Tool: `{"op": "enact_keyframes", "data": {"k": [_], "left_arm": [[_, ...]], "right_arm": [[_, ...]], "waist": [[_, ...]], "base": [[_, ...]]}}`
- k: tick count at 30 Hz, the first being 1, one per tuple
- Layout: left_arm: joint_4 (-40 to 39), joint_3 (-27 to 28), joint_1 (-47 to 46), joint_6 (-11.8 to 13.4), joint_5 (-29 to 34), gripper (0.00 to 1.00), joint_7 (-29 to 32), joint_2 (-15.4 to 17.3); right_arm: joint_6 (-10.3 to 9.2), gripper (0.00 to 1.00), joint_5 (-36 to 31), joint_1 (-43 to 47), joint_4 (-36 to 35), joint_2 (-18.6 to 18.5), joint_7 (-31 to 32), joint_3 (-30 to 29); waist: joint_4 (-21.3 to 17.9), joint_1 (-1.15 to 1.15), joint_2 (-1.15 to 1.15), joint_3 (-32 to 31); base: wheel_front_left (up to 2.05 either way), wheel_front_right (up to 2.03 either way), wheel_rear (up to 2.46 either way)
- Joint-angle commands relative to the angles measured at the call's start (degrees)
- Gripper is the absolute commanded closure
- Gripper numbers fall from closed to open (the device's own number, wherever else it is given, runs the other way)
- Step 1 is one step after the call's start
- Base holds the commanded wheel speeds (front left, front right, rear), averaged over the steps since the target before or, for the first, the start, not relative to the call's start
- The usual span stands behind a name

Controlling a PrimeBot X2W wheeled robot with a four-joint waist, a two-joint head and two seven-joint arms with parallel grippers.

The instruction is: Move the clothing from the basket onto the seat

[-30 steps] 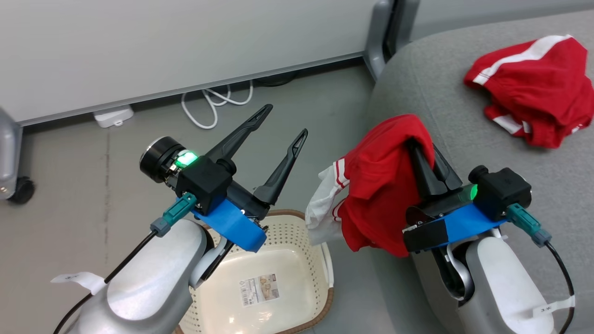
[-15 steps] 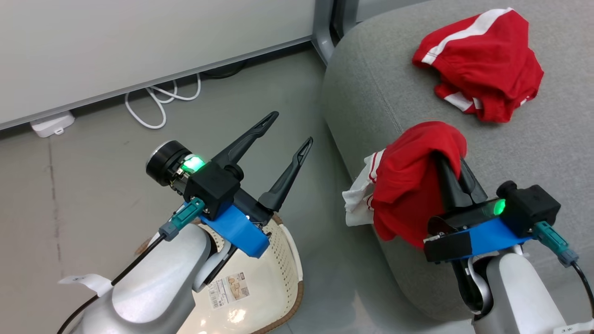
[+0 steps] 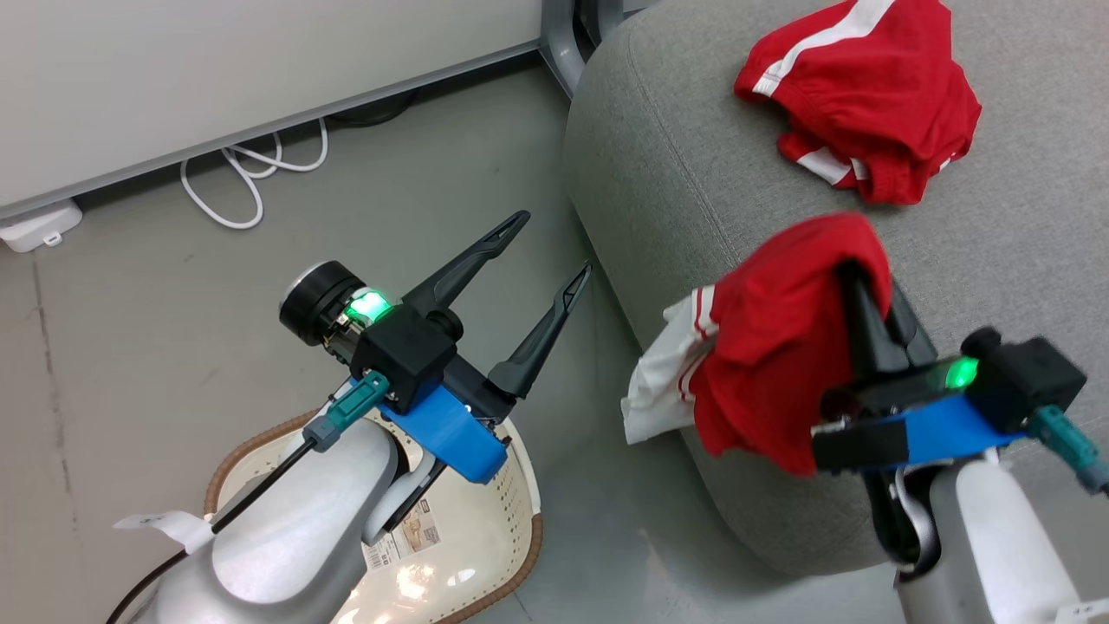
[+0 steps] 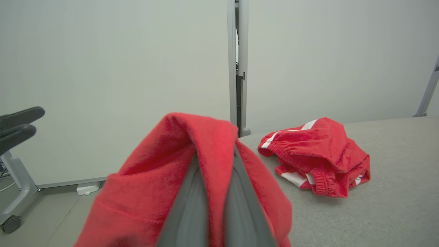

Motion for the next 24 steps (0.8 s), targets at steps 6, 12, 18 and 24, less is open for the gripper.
{"op": "enact_keyframes", "data": {"k": [6,12,18,24], "left_arm": [[-0.6,-0.3,-1.9,-0.2,0.4,0.0,-0.1,0.9],[-2.3,-1.0,-4.6,-0.3,1.1,0.0,0.5,2.1],[-3.8,-2.0,-8.2,-0.4,1.9,0.0,1.1,3.2],[-4.6,-3.2,-10.9,-0.5,2.2,0.0,1.2,3.6]], "right_arm": [[0.03,1.0,-2.3,-9.0,-2.4,0.0,0.0,-2.2],[0.03,1.0,-5.7,-20.0,-4.5,-0.6,0.0,-7.4],[0.02,1.0,-7.1,-32.3,-5.6,-4.5,0.0,-14.6],[0.03,1.0,-7.4,-41.3,-3.5,-10.4,0.0,-20.4]], "waist": [[0.3,0.0,0.0,3.1],[2.0,0.0,0.0,8.9],[4.2,0.0,0.0,15.9],[5.8,0.0,0.0,20.7]], "base": [[0.0,0.0,0.0],[0.0,0.0,0.0],[0.0,0.0,0.0],[0.0,0.0,0.0]]}}
